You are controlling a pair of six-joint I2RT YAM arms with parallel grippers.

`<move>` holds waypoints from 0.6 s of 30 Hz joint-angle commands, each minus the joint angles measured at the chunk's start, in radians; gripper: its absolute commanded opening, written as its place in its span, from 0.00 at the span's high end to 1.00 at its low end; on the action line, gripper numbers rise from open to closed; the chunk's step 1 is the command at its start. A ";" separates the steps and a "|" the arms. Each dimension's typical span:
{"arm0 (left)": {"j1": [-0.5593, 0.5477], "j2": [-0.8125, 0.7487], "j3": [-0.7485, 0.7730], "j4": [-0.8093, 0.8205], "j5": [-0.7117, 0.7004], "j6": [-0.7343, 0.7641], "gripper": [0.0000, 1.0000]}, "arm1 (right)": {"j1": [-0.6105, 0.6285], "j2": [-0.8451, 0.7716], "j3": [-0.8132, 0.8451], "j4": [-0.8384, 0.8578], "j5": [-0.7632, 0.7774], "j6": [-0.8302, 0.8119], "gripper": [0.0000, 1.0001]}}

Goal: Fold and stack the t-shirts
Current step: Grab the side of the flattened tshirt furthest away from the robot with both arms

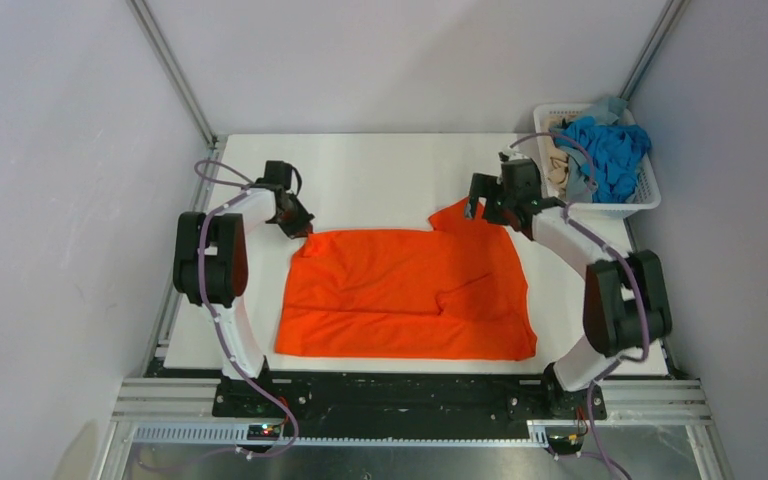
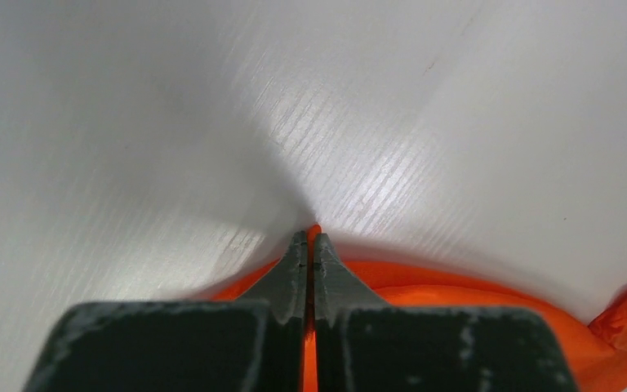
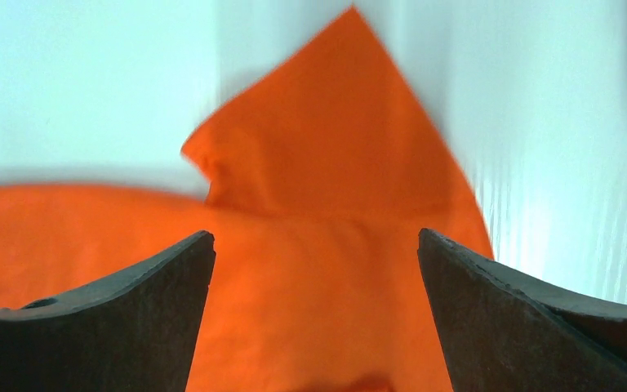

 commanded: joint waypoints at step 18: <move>-0.033 -0.022 0.068 -0.096 -0.115 0.027 1.00 | 0.078 0.824 0.983 -0.489 0.294 -0.061 0.09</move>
